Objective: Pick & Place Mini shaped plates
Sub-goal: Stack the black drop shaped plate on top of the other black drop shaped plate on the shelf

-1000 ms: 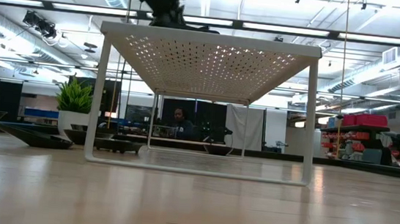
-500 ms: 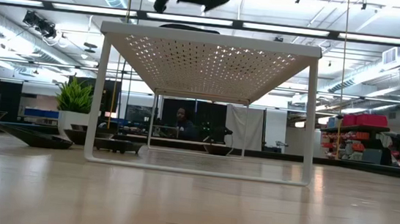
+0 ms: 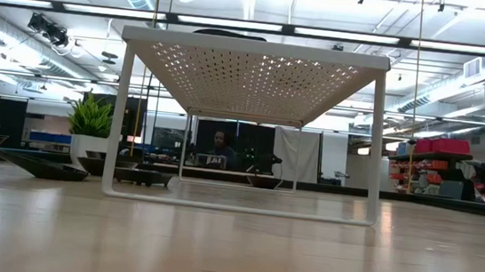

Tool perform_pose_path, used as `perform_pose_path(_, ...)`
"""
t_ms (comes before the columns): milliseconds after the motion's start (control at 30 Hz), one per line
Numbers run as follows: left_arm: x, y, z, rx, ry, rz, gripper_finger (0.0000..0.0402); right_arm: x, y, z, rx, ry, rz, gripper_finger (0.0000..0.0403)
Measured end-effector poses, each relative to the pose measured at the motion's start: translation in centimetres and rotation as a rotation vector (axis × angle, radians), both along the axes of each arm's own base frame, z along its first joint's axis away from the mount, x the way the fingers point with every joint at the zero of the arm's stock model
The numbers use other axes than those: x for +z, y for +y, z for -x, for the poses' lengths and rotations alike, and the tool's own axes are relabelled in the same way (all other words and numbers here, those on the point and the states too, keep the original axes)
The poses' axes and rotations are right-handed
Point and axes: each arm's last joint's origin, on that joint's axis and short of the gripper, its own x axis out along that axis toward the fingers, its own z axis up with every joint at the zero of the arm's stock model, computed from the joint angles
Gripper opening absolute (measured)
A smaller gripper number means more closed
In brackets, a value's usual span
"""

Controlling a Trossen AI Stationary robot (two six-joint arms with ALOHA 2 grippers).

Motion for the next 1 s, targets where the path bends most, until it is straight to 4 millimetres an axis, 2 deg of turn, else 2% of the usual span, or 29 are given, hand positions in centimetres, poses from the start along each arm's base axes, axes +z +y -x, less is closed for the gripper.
perform_pose_path(267,-1.9,-1.9,-1.7,-0.064,0.066,-0.037,0.0004,0.0,0.0,0.0,0.0,0.0,0.0,0.0022)
perform_pose_path(467,-4.7,-2.1,-3.9,-0.13,0.148,-0.224,0.0004,0.0,0.0,0.0,0.0,0.0,0.0,0.0022)
perform_pose_path(633,-6.8,-2.0,-5.2,-0.159,0.213,-0.286,0.0004,0.0,0.0,0.0,0.0,0.0,0.0,0.0022)
perform_pose_path(1000,-8.5,-2.6,-6.2,-0.222,0.259,-0.363,0.0004,0.0,0.0,0.0,0.0,0.0,0.0,0.0022)
